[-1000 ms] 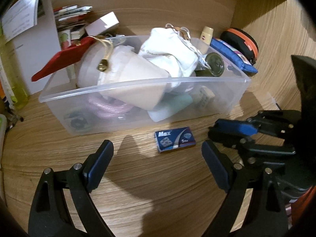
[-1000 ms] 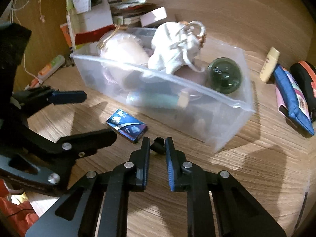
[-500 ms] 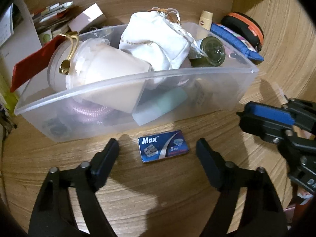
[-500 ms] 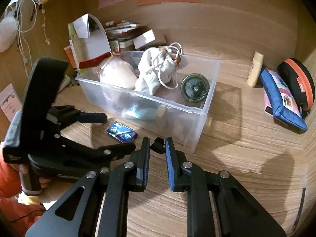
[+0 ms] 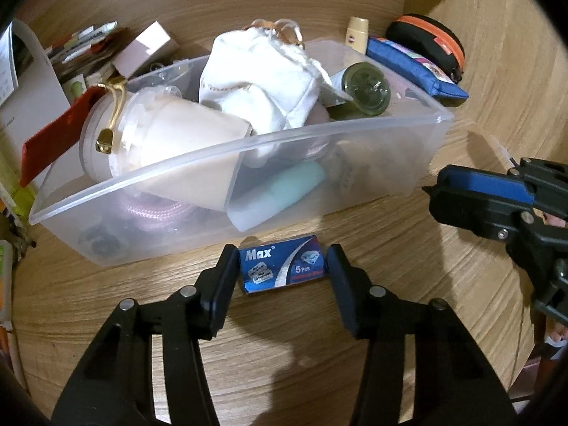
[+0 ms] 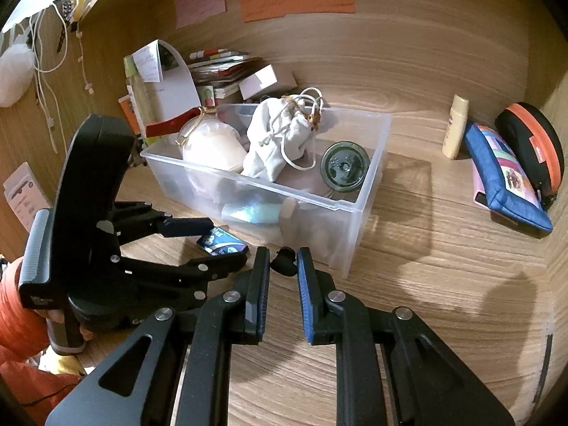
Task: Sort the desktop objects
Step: 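Grasp the blue Max packet with the left tool, then carry the Max packet over the clear box and open the left tool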
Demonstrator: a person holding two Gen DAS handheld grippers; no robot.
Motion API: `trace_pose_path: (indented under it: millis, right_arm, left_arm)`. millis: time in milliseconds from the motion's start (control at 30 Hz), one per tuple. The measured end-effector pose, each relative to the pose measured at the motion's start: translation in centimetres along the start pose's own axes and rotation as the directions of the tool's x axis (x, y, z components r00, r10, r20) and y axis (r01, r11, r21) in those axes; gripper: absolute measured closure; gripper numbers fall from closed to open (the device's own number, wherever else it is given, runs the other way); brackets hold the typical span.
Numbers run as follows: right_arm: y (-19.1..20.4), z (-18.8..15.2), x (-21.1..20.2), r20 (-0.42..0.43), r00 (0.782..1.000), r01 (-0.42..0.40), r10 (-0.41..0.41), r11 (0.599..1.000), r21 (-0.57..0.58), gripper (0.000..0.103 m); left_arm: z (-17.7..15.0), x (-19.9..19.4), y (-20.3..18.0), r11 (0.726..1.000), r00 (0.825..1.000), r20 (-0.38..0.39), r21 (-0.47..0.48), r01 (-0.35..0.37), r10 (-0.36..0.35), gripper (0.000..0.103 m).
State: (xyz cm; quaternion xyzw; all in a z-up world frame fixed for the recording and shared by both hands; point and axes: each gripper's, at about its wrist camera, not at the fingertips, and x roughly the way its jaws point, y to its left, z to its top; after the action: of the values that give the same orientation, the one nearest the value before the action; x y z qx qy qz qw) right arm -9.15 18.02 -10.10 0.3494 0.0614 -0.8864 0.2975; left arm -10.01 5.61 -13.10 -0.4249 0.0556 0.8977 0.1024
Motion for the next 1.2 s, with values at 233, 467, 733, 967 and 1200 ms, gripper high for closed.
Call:
trace_pose_path:
  millis: [233, 467, 733, 967, 1200]
  right_arm:
    - [0.2, 0.4, -0.8, 0.026, 1.000, 0.013, -0.013, 1.000, 0.006, 0.089]
    - [0.4, 1.0, -1.7, 0.059, 0.998, 0.012, -0.013, 1.000, 0.015, 0.089]
    - [0.8, 1.8, -2.2, 0.083, 0.997, -0.003, 0.001, 1.000, 0.027, 0.089]
    - [0.8, 2.7, -2.8, 0.116, 0.993, 0.004, -0.008, 0.999, 0.033, 0.089]
    - [0.1, 3.4, -2.1, 0.116, 0.993, -0.004, -0.003, 0.998, 0.057, 0.089]
  left_arm:
    - [0.2, -2.5, 0.1, 1.000, 0.997, 0.079, -0.006, 0.020, -0.020, 0.053]
    - [0.8, -5.1, 1.0, 0.999, 0.988, 0.153, -0.032, 0.043, -0.038, 0.053]
    - [1.4, -7.2, 2.3, 0.995, 0.975, 0.216, -0.067, 0.075, -0.059, 0.053]
    - [2.2, -8.5, 3.5, 0.993, 0.963, 0.265, -0.083, 0.080, -0.056, 0.053]
    - [3.3, -8.5, 4.7, 0.991, 0.958, 0.278, -0.092, 0.097, -0.068, 0.053]
